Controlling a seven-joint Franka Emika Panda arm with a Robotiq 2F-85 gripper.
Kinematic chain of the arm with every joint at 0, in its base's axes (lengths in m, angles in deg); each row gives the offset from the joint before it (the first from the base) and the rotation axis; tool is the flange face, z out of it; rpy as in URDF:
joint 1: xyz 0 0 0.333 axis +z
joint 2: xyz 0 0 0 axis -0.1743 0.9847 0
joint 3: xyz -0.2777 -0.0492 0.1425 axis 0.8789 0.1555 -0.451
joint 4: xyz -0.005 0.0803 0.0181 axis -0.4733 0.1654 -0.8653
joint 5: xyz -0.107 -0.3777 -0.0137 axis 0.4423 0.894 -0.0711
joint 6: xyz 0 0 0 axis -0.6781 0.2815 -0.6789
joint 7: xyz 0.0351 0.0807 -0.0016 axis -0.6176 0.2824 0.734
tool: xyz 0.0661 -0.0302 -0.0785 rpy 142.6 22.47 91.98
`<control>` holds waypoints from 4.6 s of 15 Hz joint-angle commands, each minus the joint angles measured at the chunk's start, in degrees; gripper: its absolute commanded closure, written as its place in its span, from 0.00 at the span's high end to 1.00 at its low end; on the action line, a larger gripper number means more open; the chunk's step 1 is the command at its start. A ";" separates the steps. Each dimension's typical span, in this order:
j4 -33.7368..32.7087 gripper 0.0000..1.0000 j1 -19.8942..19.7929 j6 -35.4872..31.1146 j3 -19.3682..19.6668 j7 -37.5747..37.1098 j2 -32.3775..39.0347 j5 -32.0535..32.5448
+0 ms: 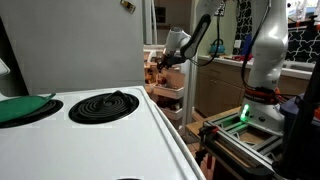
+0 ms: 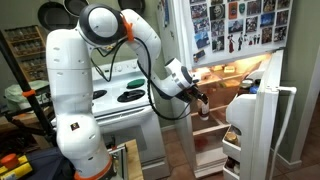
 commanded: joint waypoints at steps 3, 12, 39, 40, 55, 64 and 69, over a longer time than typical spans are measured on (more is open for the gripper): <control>-0.50 0.62 0.00 0.01 0.11 -0.17 0.43 0.00; -0.54 0.37 -0.14 -1.44 -0.18 0.31 0.71 -0.03; 11.96 0.37 -56.31 -7.24 -67.32 58.02 -1.80 -10.12; 11.46 0.37 -58.86 -6.24 -70.00 59.25 -1.80 -10.58; 10.72 0.37 -67.88 -6.31 -82.07 64.08 8.16 -9.22; 11.50 0.37 -85.20 8.57 -108.12 70.59 22.82 -9.47; 10.99 0.37 -83.71 18.00 -113.96 78.62 30.23 -16.75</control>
